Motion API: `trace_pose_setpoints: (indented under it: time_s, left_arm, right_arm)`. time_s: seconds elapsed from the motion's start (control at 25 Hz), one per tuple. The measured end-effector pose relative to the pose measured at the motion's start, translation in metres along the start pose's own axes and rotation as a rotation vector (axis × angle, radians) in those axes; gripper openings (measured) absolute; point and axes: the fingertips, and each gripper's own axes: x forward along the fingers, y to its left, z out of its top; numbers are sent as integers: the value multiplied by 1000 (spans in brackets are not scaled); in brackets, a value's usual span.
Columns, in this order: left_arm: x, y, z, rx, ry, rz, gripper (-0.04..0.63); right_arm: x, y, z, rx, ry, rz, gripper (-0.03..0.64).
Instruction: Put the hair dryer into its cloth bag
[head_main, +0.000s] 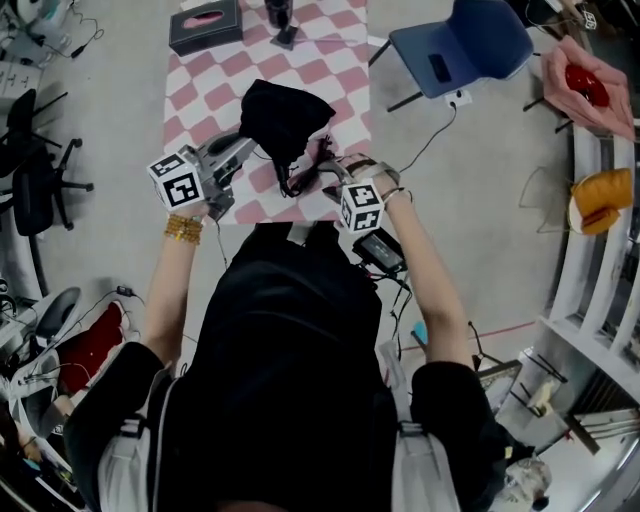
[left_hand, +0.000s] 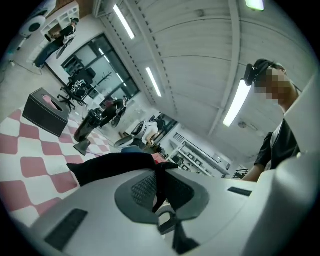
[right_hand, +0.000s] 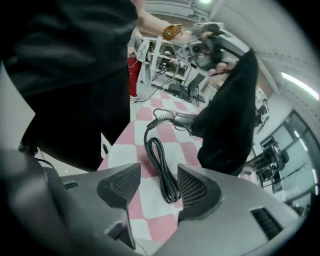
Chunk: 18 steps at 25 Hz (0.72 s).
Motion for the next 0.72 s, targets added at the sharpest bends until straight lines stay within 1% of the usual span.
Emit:
trace_pose_setpoints:
  time_s: [0.12, 0.24, 0.28, 0.32, 0.36, 0.4, 0.48, 0.56, 0.64, 0.72]
  left_arm:
    - [4, -10, 13, -17, -29, -21, 28]
    - [9, -15, 20, -21, -34, -33, 28]
    - [9, -16, 22, -28, -41, -35, 28]
    - [9, -17, 25, -41, -54, -38, 28]
    - [8, -18, 28, -61, -74, -40, 28]
    - [7, -17, 33, -84, -99, -43, 28]
    - [3, -16, 45, -127, -150, -47, 28]
    - [-1, -13, 59, -143, -190, -46, 28]
    - [-7, -9, 72, -163, -222, -47, 28]
    - [-14, -1, 83, -193, -237, -35, 28]
  right_arm:
    - [23, -3, 20, -94, -6, -18, 231]
    - [42, -7, 25, -181, 25, -33, 242]
    - [46, -8, 25, -188, 24, -42, 240]
    - [48, -7, 27, -175, 10, -47, 210]
    - [47, -6, 31, -142, -16, -48, 163]
    - [43, -5, 37, -94, -52, -43, 154]
    - [28, -7, 50, 32, -138, -23, 146]
    - [6, -15, 63, 168, -237, -12, 140]
    - [-19, -24, 75, 289, -336, -17, 129]
    - [-44, -39, 83, 409, -435, -41, 121]
